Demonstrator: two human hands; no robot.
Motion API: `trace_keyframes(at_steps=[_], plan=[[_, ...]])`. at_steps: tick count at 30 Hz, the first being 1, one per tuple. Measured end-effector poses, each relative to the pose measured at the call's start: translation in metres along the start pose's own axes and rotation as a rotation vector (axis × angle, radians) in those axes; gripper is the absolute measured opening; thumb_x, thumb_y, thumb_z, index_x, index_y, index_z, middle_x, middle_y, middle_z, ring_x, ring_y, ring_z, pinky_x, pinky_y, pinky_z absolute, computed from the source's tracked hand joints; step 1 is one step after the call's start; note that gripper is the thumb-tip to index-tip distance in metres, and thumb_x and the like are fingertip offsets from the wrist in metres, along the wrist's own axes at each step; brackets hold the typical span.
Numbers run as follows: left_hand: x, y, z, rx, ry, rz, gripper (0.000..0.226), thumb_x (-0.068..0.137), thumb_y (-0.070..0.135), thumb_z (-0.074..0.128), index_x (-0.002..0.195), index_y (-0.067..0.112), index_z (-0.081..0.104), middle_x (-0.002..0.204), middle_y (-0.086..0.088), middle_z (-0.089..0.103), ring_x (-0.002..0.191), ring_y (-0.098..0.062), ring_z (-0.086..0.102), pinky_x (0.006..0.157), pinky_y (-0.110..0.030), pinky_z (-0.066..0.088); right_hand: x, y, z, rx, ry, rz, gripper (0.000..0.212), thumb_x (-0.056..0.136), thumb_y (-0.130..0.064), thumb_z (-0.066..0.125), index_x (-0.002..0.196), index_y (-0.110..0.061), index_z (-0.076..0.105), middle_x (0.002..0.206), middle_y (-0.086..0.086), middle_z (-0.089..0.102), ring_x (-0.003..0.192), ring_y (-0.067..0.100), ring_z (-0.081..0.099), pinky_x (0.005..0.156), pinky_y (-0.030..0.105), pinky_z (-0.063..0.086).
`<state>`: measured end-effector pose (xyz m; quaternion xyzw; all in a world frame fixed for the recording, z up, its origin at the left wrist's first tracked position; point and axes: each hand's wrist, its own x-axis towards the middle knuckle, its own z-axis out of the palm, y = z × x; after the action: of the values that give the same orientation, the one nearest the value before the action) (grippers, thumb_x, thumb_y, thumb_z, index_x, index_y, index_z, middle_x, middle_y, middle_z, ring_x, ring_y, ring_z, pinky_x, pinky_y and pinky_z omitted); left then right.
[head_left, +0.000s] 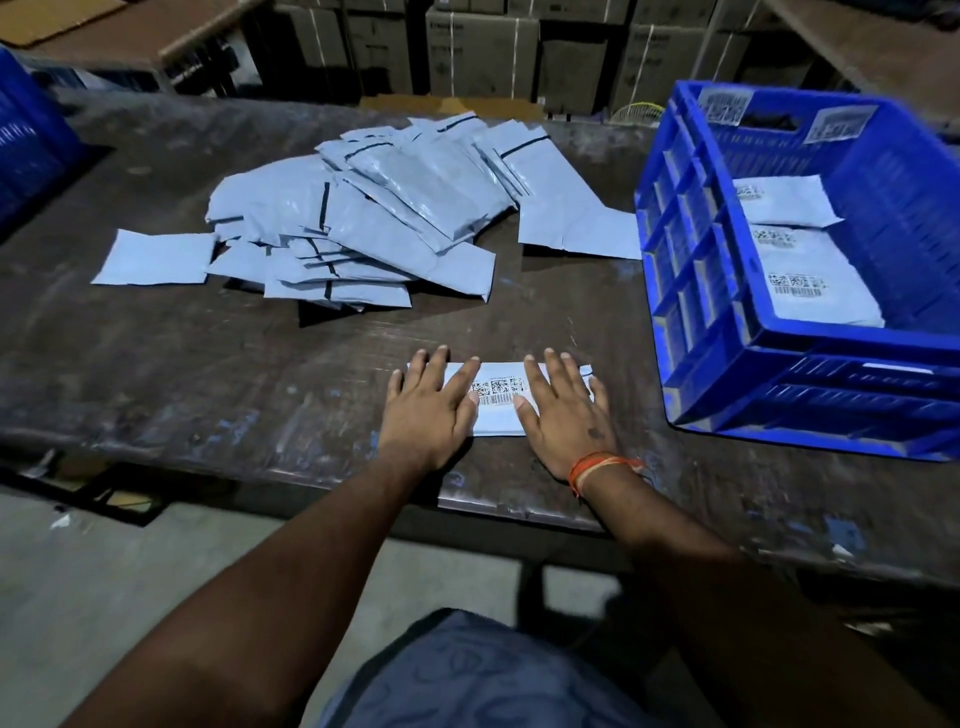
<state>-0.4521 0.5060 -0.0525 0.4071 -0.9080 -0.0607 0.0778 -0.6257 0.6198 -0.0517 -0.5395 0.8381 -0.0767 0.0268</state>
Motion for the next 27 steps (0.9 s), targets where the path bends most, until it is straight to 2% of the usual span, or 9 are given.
trace_keyframes(at_steps=[6, 8, 10, 13, 16, 19, 23, 25, 27], plan=[[-0.001, -0.007, -0.005, -0.024, -0.057, -0.036, 0.056, 0.102, 0.054, 0.019, 0.157, 0.043, 0.016, 0.167, -0.008, 0.015, 0.154, -0.032, 0.009, 0.122, -0.055, 0.012, 0.000, 0.000, -0.001, 0.021, -0.001, 0.010, 0.073, 0.093, -0.060, 0.004, 0.159, -0.029, 0.014, 0.167, 0.003, 0.005, 0.154, 0.022, -0.001, 0.120, 0.051, 0.011], [-0.002, -0.003, -0.008, -0.047, -0.075, -0.089, 0.057, 0.102, 0.054, 0.022, 0.157, 0.042, 0.016, 0.167, -0.012, 0.008, 0.154, -0.033, 0.006, 0.122, -0.056, 0.009, -0.001, 0.003, -0.001, 0.028, 0.033, 0.028, 0.069, 0.096, -0.059, 0.011, 0.158, -0.030, 0.016, 0.167, 0.004, 0.000, 0.154, 0.023, -0.003, 0.119, 0.052, 0.013], [-0.005, 0.004, -0.011, -0.090, -0.074, -0.207, 0.059, 0.102, 0.052, 0.029, 0.158, 0.036, 0.021, 0.166, -0.018, 0.007, 0.153, -0.035, 0.008, 0.121, -0.056, 0.010, -0.004, 0.007, -0.003, 0.100, 0.122, 0.145, 0.063, 0.098, -0.054, 0.025, 0.156, -0.029, 0.026, 0.167, 0.007, 0.007, 0.153, 0.027, 0.007, 0.115, 0.052, 0.021], [-0.010, 0.021, -0.019, -0.129, -0.019, -0.406, 0.063, 0.096, 0.050, 0.044, 0.153, 0.025, 0.033, 0.154, -0.022, 0.026, 0.141, -0.038, 0.028, 0.114, -0.052, 0.032, -0.009, 0.008, -0.014, 0.204, 0.228, 0.397, 0.053, 0.095, -0.046, 0.047, 0.143, -0.023, 0.044, 0.148, 0.016, 0.038, 0.133, 0.038, 0.037, 0.103, 0.051, 0.038], [-0.007, 0.035, -0.028, -0.177, -0.020, -0.483, 0.062, 0.092, 0.049, 0.057, 0.147, 0.027, 0.039, 0.143, -0.018, 0.033, 0.129, -0.036, 0.036, 0.103, -0.046, 0.041, -0.004, 0.005, -0.023, 0.220, 0.147, 0.423, 0.049, 0.087, -0.035, 0.060, 0.133, -0.021, 0.049, 0.125, 0.018, 0.049, 0.118, 0.040, 0.044, 0.098, 0.047, 0.043], [0.004, 0.034, -0.035, -0.295, -0.060, -0.544, 0.060, 0.087, 0.047, 0.071, 0.139, 0.029, 0.048, 0.141, -0.018, 0.035, 0.127, -0.035, 0.037, 0.104, -0.041, 0.039, 0.006, 0.004, -0.026, 0.453, 0.081, 0.458, 0.045, 0.080, -0.021, 0.064, 0.124, -0.025, 0.055, 0.118, 0.019, 0.048, 0.106, 0.040, 0.054, 0.097, 0.036, 0.048], [0.015, 0.015, -0.036, -0.599, -0.016, -0.687, 0.045, 0.076, 0.038, 0.085, 0.114, 0.034, 0.062, 0.129, -0.011, 0.045, 0.109, -0.031, 0.056, 0.096, -0.038, 0.053, 0.013, 0.009, -0.019, 0.742, 0.079, 0.463, 0.026, 0.069, -0.005, 0.059, 0.084, -0.027, 0.064, 0.116, 0.010, 0.066, 0.104, 0.024, 0.063, 0.085, 0.021, 0.045], [0.017, 0.005, -0.034, -0.747, 0.025, -0.672, 0.035, 0.076, 0.029, 0.087, 0.102, 0.032, 0.064, 0.118, -0.005, 0.059, 0.095, -0.025, 0.063, 0.086, -0.037, 0.058, 0.015, 0.012, -0.013, 0.858, 0.113, 0.474, 0.032, 0.066, -0.004, 0.057, 0.072, -0.032, 0.071, 0.113, 0.001, 0.072, 0.107, 0.018, 0.067, 0.093, 0.026, 0.051], [0.017, -0.004, -0.034, -0.952, 0.067, -0.646, 0.028, 0.078, 0.017, 0.085, 0.095, 0.026, 0.065, 0.107, -0.001, 0.066, 0.091, -0.024, 0.066, 0.082, -0.036, 0.059, 0.015, 0.016, -0.009, 0.903, 0.147, 0.500, 0.039, 0.068, -0.005, 0.058, 0.068, -0.040, 0.073, 0.096, -0.007, 0.075, 0.091, 0.014, 0.069, 0.090, 0.033, 0.056]])
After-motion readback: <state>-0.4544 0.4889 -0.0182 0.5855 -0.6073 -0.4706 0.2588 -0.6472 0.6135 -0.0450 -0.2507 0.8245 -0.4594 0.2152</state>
